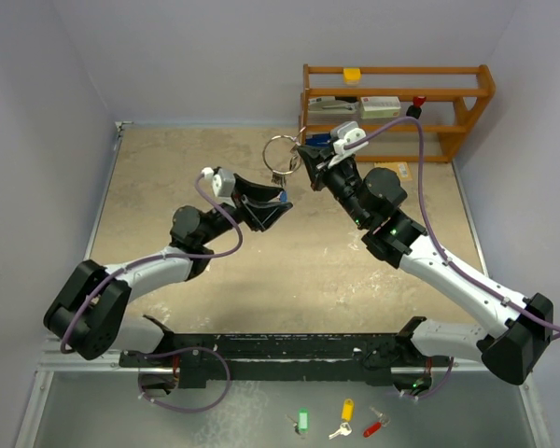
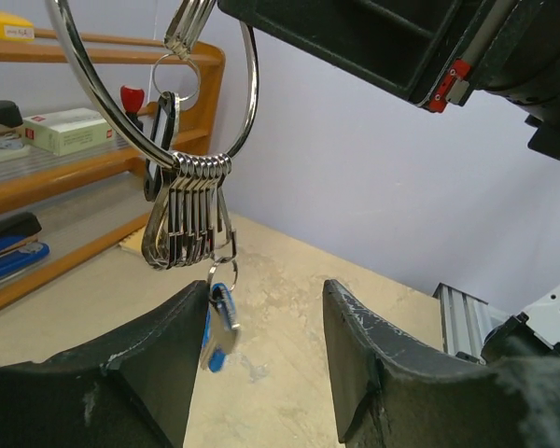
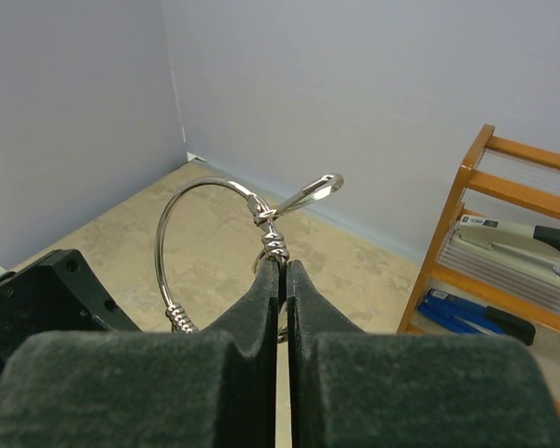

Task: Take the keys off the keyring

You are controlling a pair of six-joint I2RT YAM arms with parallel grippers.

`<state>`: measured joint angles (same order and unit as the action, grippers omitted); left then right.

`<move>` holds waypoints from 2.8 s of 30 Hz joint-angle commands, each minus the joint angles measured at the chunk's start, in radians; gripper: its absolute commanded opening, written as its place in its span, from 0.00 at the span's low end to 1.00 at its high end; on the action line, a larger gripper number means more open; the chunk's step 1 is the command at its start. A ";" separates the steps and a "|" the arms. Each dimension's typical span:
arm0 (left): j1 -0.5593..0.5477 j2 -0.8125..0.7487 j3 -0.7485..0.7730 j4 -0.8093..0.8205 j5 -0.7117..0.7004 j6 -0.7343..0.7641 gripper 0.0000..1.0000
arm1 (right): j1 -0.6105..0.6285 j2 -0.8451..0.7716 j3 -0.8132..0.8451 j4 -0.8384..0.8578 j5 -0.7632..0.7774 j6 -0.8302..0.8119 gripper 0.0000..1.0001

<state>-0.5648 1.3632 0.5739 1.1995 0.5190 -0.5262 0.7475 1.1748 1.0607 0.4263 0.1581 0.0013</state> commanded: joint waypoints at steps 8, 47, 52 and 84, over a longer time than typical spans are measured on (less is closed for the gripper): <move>-0.006 -0.175 0.104 -0.420 -0.238 0.255 0.51 | 0.008 -0.069 0.037 0.036 -0.017 -0.030 0.00; -0.006 -0.194 0.334 -0.574 -0.095 0.268 0.22 | 0.019 -0.074 0.039 -0.082 -0.152 -0.081 0.00; -0.006 -0.166 0.336 -0.552 -0.051 0.247 0.23 | 0.020 -0.070 0.045 -0.072 -0.158 -0.083 0.00; -0.006 -0.295 0.350 -0.545 -0.327 0.061 0.00 | 0.025 -0.137 -0.265 0.139 -0.194 -0.045 0.45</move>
<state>-0.5682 1.0649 0.8948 0.5571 0.2188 -0.3962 0.7696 1.0523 0.8753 0.4343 0.0078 -0.0895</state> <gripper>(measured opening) 0.019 0.469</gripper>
